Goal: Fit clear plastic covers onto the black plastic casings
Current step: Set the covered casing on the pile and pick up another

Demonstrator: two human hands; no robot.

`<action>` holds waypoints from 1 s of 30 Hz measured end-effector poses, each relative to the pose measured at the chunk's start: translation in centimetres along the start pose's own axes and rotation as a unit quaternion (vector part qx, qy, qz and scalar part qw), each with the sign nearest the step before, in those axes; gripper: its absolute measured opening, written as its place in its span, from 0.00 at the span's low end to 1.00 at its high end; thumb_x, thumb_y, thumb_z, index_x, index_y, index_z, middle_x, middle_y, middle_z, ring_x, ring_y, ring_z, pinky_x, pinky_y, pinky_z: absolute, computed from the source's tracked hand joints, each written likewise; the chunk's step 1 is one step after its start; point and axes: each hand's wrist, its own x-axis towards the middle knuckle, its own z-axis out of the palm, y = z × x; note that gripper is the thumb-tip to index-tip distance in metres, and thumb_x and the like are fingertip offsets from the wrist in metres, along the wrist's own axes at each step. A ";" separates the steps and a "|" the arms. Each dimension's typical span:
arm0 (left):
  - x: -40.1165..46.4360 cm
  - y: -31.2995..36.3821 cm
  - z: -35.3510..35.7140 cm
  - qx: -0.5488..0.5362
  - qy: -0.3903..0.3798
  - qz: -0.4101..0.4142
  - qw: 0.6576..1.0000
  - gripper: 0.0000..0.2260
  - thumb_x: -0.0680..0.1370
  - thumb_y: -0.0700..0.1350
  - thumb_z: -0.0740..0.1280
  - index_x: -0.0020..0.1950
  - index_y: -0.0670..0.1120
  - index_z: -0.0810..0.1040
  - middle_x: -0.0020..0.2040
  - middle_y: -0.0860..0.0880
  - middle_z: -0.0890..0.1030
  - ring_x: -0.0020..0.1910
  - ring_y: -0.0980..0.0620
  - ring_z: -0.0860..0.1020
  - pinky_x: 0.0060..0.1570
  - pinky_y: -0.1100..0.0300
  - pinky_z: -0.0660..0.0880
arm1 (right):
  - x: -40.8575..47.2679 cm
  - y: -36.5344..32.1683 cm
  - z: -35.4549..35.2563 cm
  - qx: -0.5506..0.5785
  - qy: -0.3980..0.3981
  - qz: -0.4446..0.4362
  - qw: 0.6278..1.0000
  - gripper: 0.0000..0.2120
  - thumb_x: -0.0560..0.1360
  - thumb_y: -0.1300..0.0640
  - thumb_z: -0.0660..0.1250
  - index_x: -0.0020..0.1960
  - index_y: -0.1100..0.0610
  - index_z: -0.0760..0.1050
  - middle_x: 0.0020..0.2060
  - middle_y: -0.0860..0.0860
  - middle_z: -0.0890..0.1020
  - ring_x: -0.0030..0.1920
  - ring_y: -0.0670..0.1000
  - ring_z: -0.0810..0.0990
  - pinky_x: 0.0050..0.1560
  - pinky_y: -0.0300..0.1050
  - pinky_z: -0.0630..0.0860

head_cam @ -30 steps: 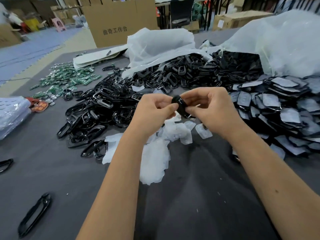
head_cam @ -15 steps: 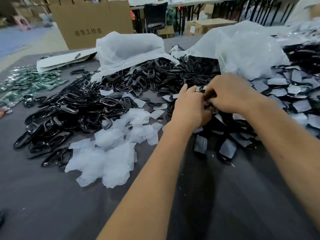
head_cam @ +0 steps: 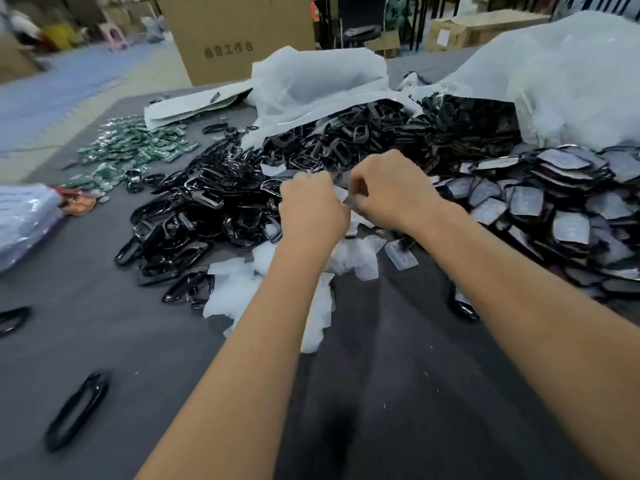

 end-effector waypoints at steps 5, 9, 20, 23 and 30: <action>1.6 -3.5 1.1 0.074 -0.003 0.021 0.997 0.20 0.79 0.40 0.65 0.72 0.49 0.74 0.67 0.45 0.76 0.71 0.40 0.69 0.66 0.50 0.70 | 3.2 0.2 3.4 -0.085 -0.026 0.039 0.995 0.13 0.75 0.66 0.67 0.58 0.57 0.80 0.56 0.60 0.81 0.59 0.62 0.79 0.51 0.52 0.78; 2.9 -4.1 1.0 0.040 0.029 -0.016 0.999 0.15 0.77 0.36 0.67 0.62 0.49 0.82 0.58 0.44 0.81 0.60 0.41 0.77 0.52 0.51 0.76 | 4.3 0.4 4.3 -0.041 -0.006 0.083 0.996 0.14 0.72 0.71 0.67 0.55 0.60 0.81 0.53 0.62 0.80 0.52 0.65 0.82 0.47 0.51 0.79; 1.1 -5.7 -1.0 -0.228 0.181 -0.028 0.956 0.08 0.72 0.48 0.79 0.46 0.45 0.86 0.45 0.49 0.84 0.40 0.53 0.81 0.46 0.64 0.77 | 0.0 -0.7 4.8 0.638 0.081 0.156 0.749 0.15 0.69 0.54 0.82 0.53 0.58 0.85 0.42 0.51 0.87 0.39 0.46 0.83 0.40 0.36 0.80; -0.8 -5.5 -0.9 -0.301 0.214 -0.031 0.929 0.06 0.74 0.46 0.77 0.43 0.44 0.87 0.44 0.52 0.85 0.44 0.53 0.82 0.51 0.54 0.79 | -1.6 -1.0 5.5 0.809 -0.009 0.162 0.566 0.22 0.69 0.48 0.75 0.56 0.63 0.81 0.41 0.50 0.85 0.34 0.43 0.79 0.34 0.30 0.77; -2.7 -5.0 0.4 -0.478 0.164 -0.020 0.863 0.17 0.83 0.46 0.68 0.47 0.33 0.71 0.43 0.43 0.86 0.38 0.43 0.85 0.32 0.50 0.82 | -2.1 -0.3 5.7 0.885 -0.071 0.172 0.426 0.26 0.77 0.39 0.66 0.49 0.64 0.84 0.40 0.51 0.78 0.28 0.41 0.73 0.26 0.28 0.73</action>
